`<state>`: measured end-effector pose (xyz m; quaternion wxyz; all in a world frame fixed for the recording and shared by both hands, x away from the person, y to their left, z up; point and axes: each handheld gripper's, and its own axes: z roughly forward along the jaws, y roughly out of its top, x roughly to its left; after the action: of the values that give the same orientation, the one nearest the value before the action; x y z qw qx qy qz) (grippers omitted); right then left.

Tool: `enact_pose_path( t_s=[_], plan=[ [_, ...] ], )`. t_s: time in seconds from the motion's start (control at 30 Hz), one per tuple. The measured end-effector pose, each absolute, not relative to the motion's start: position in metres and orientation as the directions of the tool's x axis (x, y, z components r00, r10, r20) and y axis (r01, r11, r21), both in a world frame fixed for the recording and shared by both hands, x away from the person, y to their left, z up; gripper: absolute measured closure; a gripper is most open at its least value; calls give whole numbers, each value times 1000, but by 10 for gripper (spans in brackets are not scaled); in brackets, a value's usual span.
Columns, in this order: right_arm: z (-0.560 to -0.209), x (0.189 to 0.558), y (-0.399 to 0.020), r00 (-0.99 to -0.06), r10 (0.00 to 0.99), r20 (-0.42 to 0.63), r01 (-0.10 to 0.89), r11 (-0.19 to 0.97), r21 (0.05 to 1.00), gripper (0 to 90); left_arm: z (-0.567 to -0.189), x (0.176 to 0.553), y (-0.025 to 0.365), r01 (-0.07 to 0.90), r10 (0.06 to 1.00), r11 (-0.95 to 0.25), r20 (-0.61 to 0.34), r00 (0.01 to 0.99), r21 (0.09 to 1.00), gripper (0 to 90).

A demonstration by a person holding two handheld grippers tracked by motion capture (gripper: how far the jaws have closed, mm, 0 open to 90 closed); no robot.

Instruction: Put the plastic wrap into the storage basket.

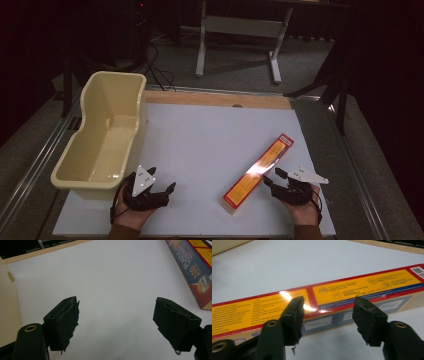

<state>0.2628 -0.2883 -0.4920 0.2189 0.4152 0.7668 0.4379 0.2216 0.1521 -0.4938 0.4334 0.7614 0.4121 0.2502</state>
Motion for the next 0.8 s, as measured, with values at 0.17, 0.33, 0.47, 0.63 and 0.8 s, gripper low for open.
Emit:
enact_pose_path(
  t_s=[0.17, 0.33, 0.47, 0.63, 0.8],
  plan=[
    [-491, 262, -287, -567, 823, 27, 440, 275, 855, 485, -494, 221, 152, 411, 845, -285, 25, 535, 866, 204],
    [-490, 261, -281, -593, 804, 37, 430, 278, 859, 588, -493, 220, 153, 409, 845, -284, 25, 534, 867, 204],
    [-488, 258, -274, -613, 790, 31, 417, 290, 862, 774, -494, 221, 153, 411, 845, -282, 22, 535, 867, 204],
    [-487, 256, -264, -639, 768, 40, 413, 299, 860, 899, -493, 220, 153, 410, 845, -282, 23, 534, 867, 207],
    [-487, 252, -248, -678, 733, 49, 417, 329, 847, 900, -494, 220, 153, 409, 845, -277, 18, 534, 869, 208]
  ],
)
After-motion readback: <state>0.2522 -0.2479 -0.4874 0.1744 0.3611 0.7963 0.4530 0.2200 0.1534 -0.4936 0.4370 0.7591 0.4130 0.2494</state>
